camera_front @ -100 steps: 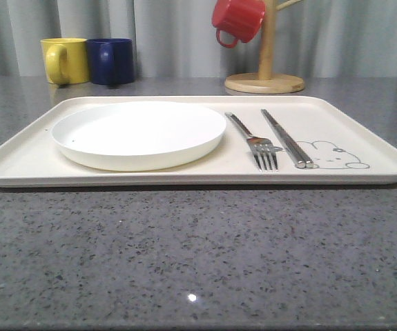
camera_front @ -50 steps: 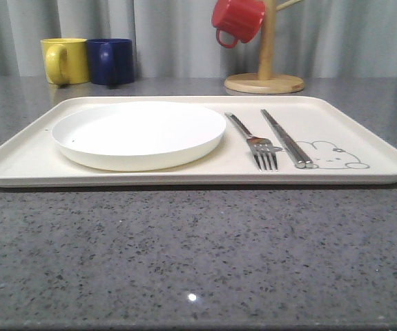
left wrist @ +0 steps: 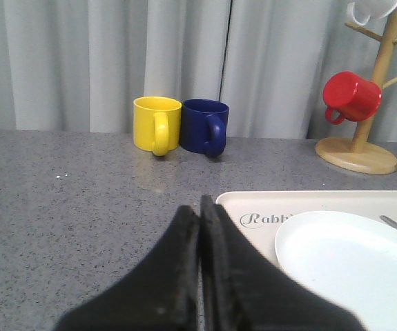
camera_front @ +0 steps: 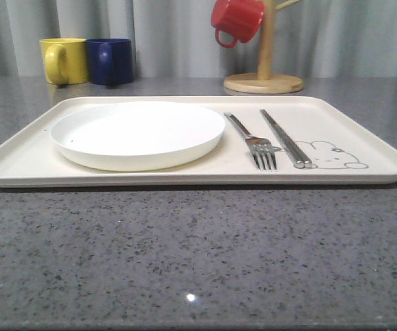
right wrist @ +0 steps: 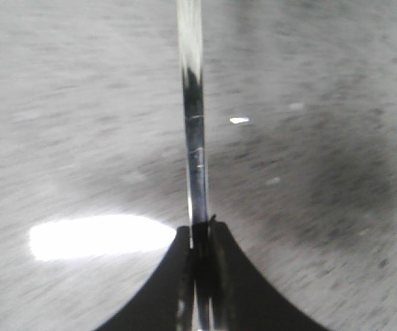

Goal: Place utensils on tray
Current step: 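Grasp the silver spoon and place it beside the chopsticks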

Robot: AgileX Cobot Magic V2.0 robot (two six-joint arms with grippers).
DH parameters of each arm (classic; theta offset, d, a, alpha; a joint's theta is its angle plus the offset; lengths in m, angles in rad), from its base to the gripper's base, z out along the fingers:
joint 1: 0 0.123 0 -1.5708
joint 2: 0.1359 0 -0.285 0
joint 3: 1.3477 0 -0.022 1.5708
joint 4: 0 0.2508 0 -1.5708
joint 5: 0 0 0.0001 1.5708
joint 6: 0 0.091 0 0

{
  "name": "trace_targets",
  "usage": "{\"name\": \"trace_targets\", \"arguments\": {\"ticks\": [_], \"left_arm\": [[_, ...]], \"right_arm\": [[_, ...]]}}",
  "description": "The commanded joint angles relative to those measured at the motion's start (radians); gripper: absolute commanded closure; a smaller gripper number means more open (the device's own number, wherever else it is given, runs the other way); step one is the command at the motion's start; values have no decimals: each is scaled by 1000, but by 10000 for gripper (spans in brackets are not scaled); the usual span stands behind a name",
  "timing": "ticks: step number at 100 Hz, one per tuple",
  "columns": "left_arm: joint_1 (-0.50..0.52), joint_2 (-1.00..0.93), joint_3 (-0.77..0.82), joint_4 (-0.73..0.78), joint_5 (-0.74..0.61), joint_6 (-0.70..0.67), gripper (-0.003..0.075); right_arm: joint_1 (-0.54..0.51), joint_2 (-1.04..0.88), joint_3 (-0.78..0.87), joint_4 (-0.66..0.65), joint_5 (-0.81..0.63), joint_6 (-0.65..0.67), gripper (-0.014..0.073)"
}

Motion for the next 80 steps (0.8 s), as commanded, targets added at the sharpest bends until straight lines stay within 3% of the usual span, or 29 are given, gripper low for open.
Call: {"name": "trace_targets", "arguments": {"ticks": [1,44,56,80], "left_arm": [[1,9,-28,-13,-68,2,739],[1,9,-28,-13,-68,2,739],[1,9,-28,-13,-68,2,739],[1,9,-28,-13,-68,2,739]], "right_arm": [[56,-101,-30,30,-1,31,648],[437,-132,43,-34,-167,289,648],[471,-132,83,-71,-205,357,648],[475,-110,90,-79,-196,357,648]]}}
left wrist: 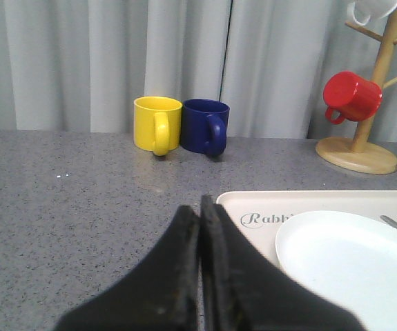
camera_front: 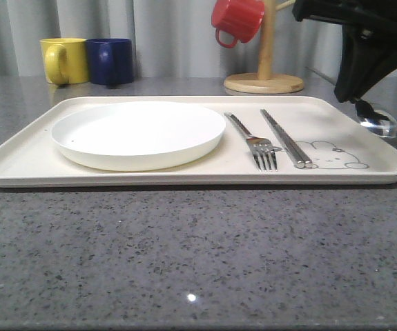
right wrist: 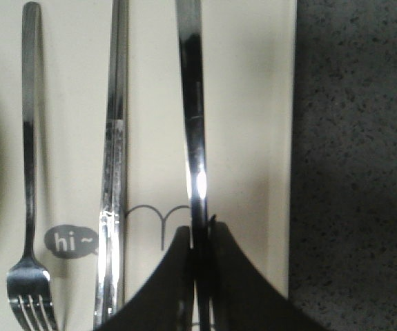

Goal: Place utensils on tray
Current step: 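Grasp the silver spoon and place it beside the chopsticks, then open the right gripper and raise it away from the tray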

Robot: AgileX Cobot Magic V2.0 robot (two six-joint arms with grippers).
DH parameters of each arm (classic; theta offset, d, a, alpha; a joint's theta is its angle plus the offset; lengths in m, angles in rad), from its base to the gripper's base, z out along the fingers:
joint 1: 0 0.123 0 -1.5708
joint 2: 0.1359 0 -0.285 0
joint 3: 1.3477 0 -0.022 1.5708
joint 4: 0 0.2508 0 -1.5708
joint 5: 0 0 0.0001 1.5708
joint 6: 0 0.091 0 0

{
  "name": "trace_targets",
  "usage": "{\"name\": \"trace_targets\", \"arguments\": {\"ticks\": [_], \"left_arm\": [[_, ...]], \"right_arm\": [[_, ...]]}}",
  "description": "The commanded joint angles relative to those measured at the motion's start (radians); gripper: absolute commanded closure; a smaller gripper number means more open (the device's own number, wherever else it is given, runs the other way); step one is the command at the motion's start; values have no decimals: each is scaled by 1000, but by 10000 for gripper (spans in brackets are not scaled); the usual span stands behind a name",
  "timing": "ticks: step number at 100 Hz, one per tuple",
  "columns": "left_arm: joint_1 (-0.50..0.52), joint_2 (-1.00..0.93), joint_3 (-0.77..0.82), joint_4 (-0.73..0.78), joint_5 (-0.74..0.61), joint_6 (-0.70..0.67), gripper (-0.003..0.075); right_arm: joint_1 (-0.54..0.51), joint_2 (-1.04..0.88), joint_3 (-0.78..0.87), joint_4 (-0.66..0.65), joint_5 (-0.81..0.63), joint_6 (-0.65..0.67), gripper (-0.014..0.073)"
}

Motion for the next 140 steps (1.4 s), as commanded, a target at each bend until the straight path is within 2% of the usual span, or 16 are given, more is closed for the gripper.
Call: {"name": "trace_targets", "arguments": {"ticks": [1,43,52,64,88,95,116,140], "left_arm": [[1,9,-28,-13,-68,2,739],[1,9,-28,-13,-68,2,739],[1,9,-28,-13,-68,2,739],[1,9,-28,-13,-68,2,739],[1,9,-28,-13,-68,2,739],[1,9,-28,-13,-68,2,739],[1,9,-28,-13,-68,2,739],[1,9,-28,-13,-68,2,739]], "right_arm": [[2,-19,-23,-16,-37,3,648],[3,60,-23,-16,-38,2,648],[3,71,-23,-15,-37,2,626],[3,84,-23,-15,-34,2,543],[3,88,-26,-14,-33,2,280],[3,86,-26,-14,-33,2,243],[3,36,-26,-29,-31,0,242],[-50,-77,-22,-131,-28,-11,242]]}}
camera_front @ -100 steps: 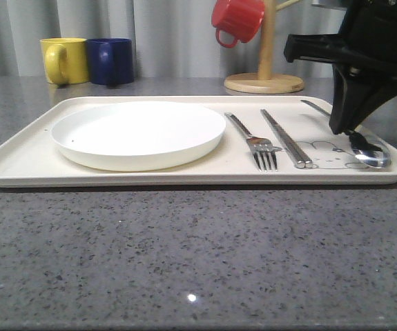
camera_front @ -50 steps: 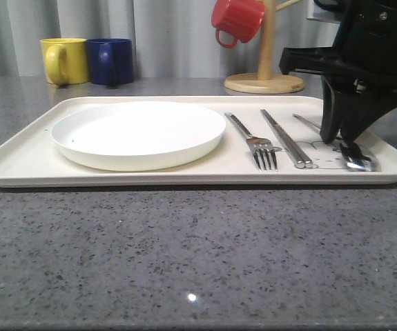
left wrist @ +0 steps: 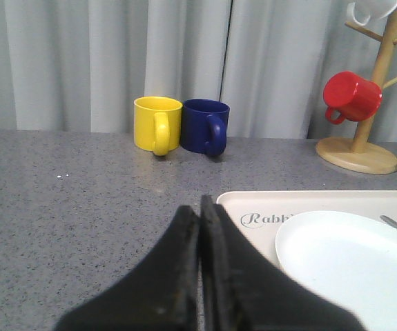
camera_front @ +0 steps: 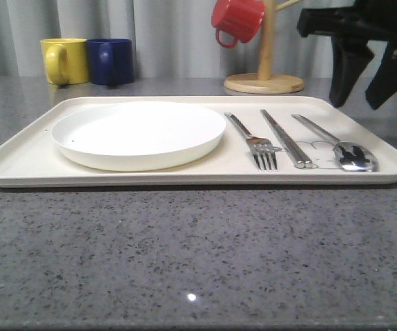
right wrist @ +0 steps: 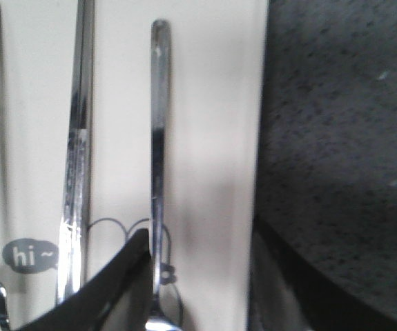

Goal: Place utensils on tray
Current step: 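Open the right gripper and raise it away from the tray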

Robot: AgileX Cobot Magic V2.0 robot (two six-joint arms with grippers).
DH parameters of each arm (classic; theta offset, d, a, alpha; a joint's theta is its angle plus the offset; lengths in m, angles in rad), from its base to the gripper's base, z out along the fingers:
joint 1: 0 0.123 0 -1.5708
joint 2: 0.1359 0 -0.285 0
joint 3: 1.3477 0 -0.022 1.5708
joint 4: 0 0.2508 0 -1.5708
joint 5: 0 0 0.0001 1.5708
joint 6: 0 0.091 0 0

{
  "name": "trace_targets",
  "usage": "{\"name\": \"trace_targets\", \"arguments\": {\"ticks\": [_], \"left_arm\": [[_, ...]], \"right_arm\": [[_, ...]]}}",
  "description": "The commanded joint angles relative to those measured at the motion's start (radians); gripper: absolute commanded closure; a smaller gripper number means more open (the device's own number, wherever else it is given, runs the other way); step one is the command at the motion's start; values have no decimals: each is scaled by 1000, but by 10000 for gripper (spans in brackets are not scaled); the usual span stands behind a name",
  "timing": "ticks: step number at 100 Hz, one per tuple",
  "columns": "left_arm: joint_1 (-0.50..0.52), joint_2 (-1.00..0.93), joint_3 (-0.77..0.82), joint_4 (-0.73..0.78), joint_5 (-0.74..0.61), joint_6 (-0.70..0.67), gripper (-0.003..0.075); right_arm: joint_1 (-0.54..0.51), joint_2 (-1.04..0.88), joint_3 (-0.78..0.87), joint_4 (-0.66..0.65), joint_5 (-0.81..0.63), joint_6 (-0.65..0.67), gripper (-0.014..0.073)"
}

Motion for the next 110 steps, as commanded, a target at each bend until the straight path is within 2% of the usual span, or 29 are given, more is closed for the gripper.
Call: {"name": "trace_targets", "arguments": {"ticks": [1,24,79,101,110], "left_arm": [[1,9,-28,-13,-68,2,739],[1,9,-28,-13,-68,2,739],[1,9,-28,-13,-68,2,739],[1,9,-28,-13,-68,2,739],[1,9,-28,-13,-68,2,739]], "right_arm": [[-36,-89,-22,-65,-22,-13,242],[-110,-244,57,-167,-49,-40,242],[-118,-847,606,-167,-365,-40,244],[-118,-1040,767,-174,-442,-40,244],[-118,-1092,801,-175,-467,-40,274]]}}
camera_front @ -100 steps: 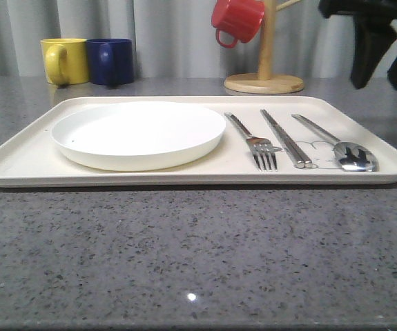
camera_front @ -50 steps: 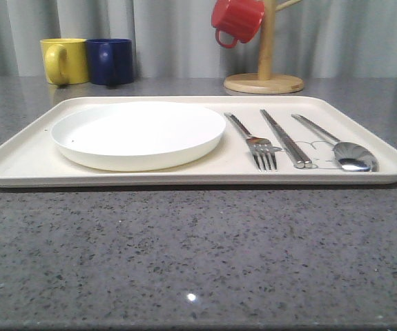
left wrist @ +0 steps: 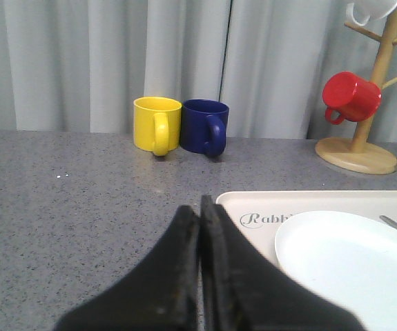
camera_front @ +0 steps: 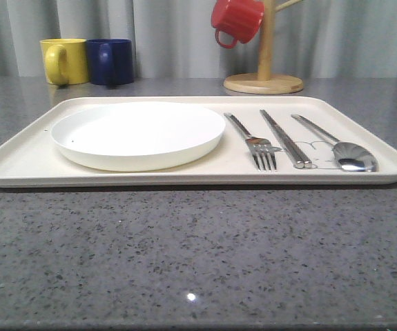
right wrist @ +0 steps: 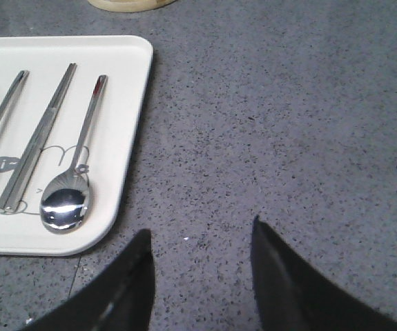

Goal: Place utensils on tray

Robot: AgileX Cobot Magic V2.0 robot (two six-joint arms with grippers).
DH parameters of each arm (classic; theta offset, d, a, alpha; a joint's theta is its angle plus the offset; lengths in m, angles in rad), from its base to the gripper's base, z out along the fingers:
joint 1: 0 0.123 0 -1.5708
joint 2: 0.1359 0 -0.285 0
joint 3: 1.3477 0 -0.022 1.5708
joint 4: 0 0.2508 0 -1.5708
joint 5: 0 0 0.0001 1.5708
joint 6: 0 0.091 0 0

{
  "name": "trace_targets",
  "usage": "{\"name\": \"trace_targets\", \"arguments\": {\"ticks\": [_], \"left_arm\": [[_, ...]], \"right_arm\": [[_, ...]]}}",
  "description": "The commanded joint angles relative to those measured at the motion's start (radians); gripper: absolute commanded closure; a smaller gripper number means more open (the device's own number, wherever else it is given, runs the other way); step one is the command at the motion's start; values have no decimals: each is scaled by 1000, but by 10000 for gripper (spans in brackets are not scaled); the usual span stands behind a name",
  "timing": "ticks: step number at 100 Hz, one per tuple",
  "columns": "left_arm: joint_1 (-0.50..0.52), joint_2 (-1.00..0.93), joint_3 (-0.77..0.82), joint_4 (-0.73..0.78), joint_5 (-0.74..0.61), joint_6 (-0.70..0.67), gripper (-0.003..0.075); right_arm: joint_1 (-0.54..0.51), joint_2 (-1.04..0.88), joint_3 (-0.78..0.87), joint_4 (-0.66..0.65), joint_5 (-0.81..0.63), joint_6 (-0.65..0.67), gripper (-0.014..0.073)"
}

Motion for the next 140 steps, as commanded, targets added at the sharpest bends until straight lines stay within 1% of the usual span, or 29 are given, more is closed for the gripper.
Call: {"name": "trace_targets", "arguments": {"ticks": [1,5,12,24,31,35,116,129,140], "left_arm": [[1,9,-28,-13,-68,2,739],[1,9,-28,-13,-68,2,739],[1,9,-28,-13,-68,2,739],[1,9,-28,-13,-68,2,739],[1,9,-28,-13,-68,2,739],[1,9,-28,-13,-68,2,739],[1,9,-28,-13,-68,2,739],[1,9,-28,-13,-68,2,739],[1,9,-28,-13,-68,2,739]], "right_arm": [[-5,-47,6,-23,-110,-13,283],[-5,-60,12,-23,-120,-13,312],[-5,-71,13,-23,-122,-13,393],[-5,-71,13,-23,-121,-13,578],[-5,-71,13,-23,-121,-13,670],[-5,-71,13,-23,-121,-13,658],[-5,-71,19,-25,-124,-13,662],[-20,-91,27,-15,-152,-68,662],[-63,-143,62,65,-197,-150,662]]}}
